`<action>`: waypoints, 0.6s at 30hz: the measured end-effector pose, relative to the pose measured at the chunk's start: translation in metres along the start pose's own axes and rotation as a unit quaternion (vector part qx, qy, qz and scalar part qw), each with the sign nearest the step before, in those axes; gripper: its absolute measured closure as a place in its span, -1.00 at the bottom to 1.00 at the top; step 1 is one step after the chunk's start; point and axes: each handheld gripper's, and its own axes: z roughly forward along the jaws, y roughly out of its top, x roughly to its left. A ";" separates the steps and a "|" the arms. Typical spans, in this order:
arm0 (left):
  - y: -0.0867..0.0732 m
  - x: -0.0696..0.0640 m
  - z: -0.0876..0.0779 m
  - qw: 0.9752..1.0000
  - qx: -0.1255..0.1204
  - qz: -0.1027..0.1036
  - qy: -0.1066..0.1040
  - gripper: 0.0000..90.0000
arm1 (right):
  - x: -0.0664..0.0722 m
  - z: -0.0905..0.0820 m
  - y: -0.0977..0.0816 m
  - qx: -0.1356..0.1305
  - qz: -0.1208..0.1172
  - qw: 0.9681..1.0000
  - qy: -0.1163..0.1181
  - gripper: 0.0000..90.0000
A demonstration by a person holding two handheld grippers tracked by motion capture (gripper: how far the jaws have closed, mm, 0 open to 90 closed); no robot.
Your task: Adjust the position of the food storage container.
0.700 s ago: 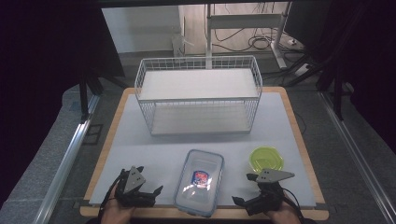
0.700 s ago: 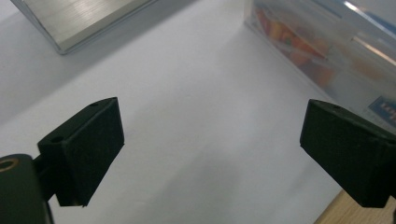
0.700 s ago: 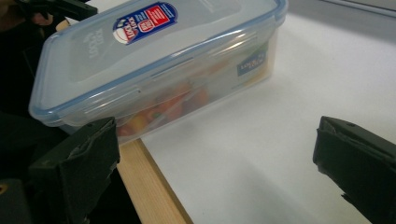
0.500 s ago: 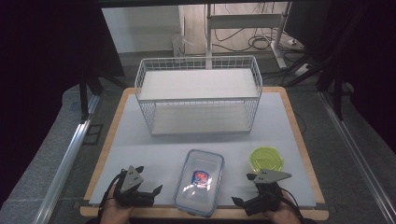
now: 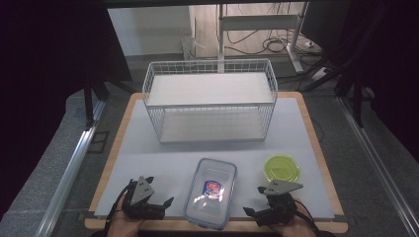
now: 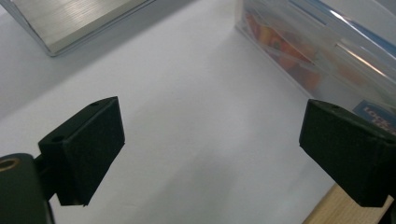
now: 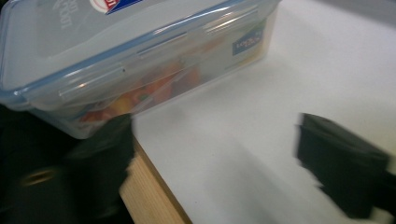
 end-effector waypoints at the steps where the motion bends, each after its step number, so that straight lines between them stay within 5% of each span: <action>1: 0.000 0.000 0.000 1.000 -0.001 0.002 -0.002 -0.87 | 0.003 -0.001 0.002 0.002 0.005 1.000 0.003 -0.21; 5: 0.000 -0.001 -0.002 1.000 -0.003 -0.003 0.001 -0.89 | 0.007 0.000 0.004 0.011 -0.012 1.000 0.016 0.49; 7: 0.000 0.000 -0.003 1.000 -0.004 -0.004 0.003 -0.89 | 0.009 0.001 0.004 0.014 -0.021 0.999 0.020 0.62; 8: 0.000 0.001 -0.004 1.000 -0.006 -0.008 0.004 -0.90 | 0.014 0.004 0.004 0.021 -0.043 0.998 0.031 0.82; 10: 0.000 0.001 -0.005 1.000 -0.006 -0.012 0.004 -0.91 | 0.017 0.006 0.005 0.023 -0.047 0.998 0.036 0.89; 11: 0.000 0.002 -0.006 1.000 -0.006 -0.015 0.000 -0.92 | 0.025 0.013 0.005 0.029 -0.057 0.996 0.060 0.99; 18: -0.004 0.002 -0.014 1.000 -0.006 -0.021 -0.005 -0.91 | 0.047 0.033 0.007 0.048 -0.090 0.990 0.092 1.00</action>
